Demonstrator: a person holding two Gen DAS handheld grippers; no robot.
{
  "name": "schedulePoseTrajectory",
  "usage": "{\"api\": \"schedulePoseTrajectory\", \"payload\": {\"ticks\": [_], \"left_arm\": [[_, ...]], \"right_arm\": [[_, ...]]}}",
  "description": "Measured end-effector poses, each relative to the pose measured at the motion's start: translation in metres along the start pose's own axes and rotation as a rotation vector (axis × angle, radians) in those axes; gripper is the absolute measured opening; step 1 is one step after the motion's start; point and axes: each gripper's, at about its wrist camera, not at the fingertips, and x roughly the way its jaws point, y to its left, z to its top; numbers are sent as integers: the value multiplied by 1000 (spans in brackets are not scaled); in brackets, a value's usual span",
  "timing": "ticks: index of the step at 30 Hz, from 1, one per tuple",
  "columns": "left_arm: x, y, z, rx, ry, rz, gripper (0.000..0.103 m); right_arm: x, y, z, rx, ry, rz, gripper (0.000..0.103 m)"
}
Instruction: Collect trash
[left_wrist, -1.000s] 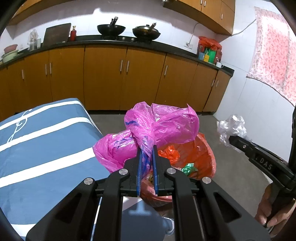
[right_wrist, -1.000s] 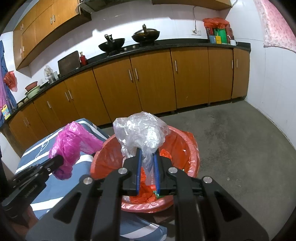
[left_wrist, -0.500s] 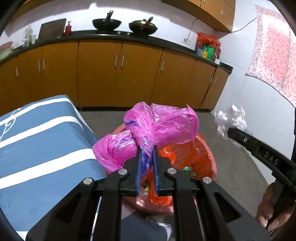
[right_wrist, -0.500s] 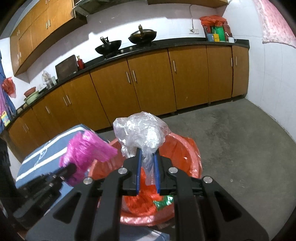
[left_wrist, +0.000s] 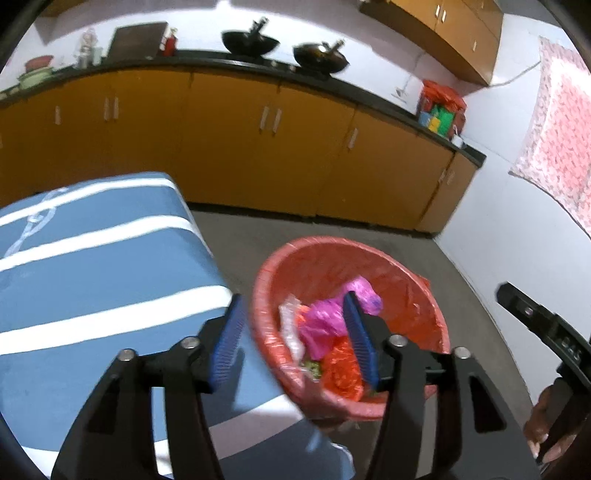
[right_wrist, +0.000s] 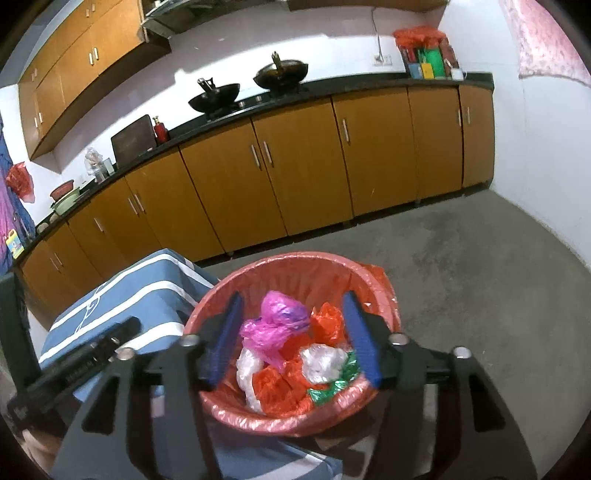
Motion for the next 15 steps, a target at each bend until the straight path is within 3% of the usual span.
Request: {"api": "schedulePoseTrajectory", "payload": {"ticks": [9, 15], "left_arm": [[-93, 27, -12, 12, -156, 123, 90], [-156, 34, -30, 40, -253, 193, 101]], "right_arm": [[-69, 29, -3, -32, -103, 49, 98], [-103, 49, -14, -27, -128, 36, 99]]}}
